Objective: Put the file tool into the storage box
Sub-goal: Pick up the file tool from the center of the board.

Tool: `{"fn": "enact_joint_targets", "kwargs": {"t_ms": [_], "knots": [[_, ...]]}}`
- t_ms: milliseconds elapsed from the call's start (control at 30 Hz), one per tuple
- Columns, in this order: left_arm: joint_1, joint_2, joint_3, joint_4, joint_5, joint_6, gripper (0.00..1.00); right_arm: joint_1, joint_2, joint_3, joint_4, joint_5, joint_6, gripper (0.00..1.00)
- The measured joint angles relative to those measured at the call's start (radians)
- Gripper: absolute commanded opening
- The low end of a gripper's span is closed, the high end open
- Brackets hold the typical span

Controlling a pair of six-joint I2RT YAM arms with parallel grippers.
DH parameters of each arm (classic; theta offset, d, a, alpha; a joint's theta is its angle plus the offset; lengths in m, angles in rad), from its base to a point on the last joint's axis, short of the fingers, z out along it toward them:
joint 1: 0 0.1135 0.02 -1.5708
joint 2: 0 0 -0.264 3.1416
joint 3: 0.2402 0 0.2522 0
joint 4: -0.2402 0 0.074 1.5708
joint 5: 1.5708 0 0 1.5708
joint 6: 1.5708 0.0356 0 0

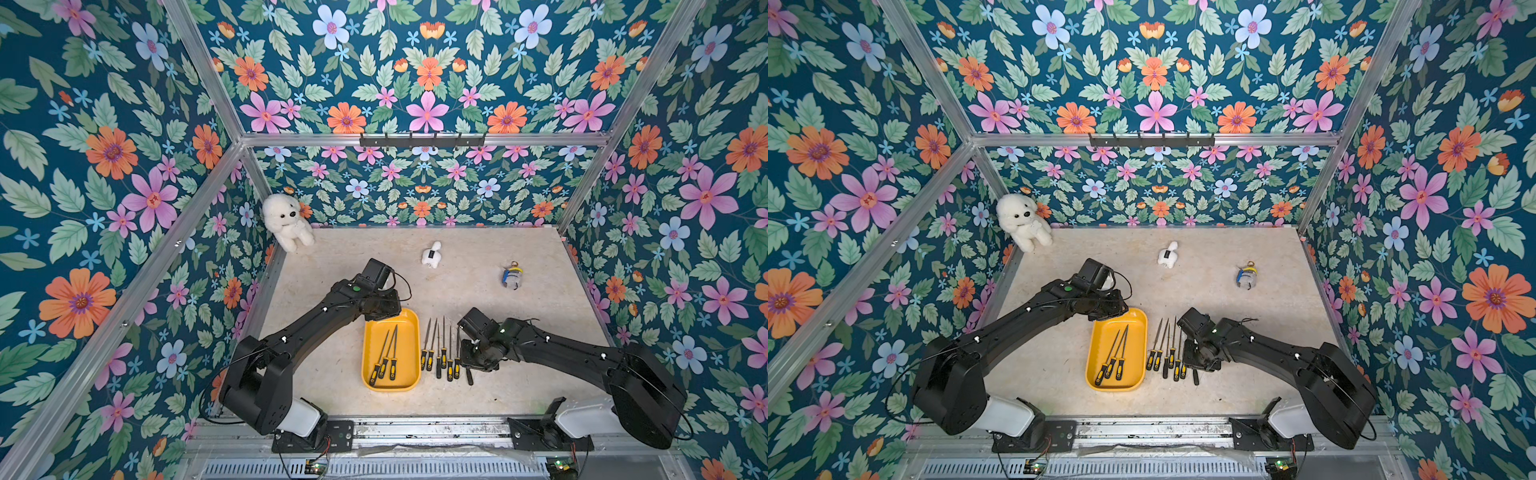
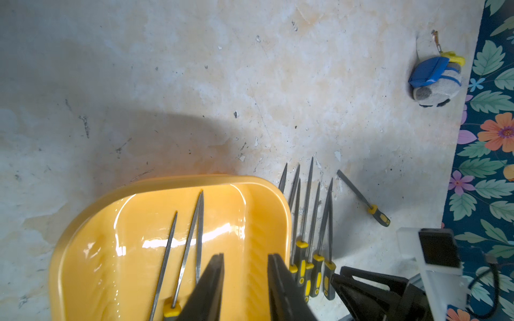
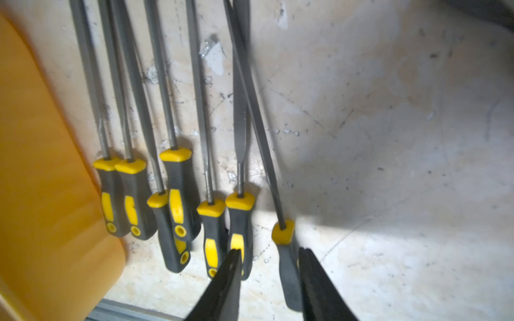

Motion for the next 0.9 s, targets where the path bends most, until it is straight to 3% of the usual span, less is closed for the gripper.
{"fn": "enact_joint_targets", "kwargs": {"t_ms": [433,700,900], "knots": [[0.000,-0.018,-0.039,0.001,0.002,0.000,0.33,0.042,0.005,-0.067,-0.002,-0.019,0.027,0.36],[0.000,-0.019,-0.033,0.001,0.005,-0.001,0.33,0.041,0.117,-0.024,-0.044,0.003,0.014,0.15],[0.005,-0.037,-0.023,0.001,0.005,-0.001,0.33,0.042,0.085,-0.023,-0.047,0.011,-0.011,0.04]]}}
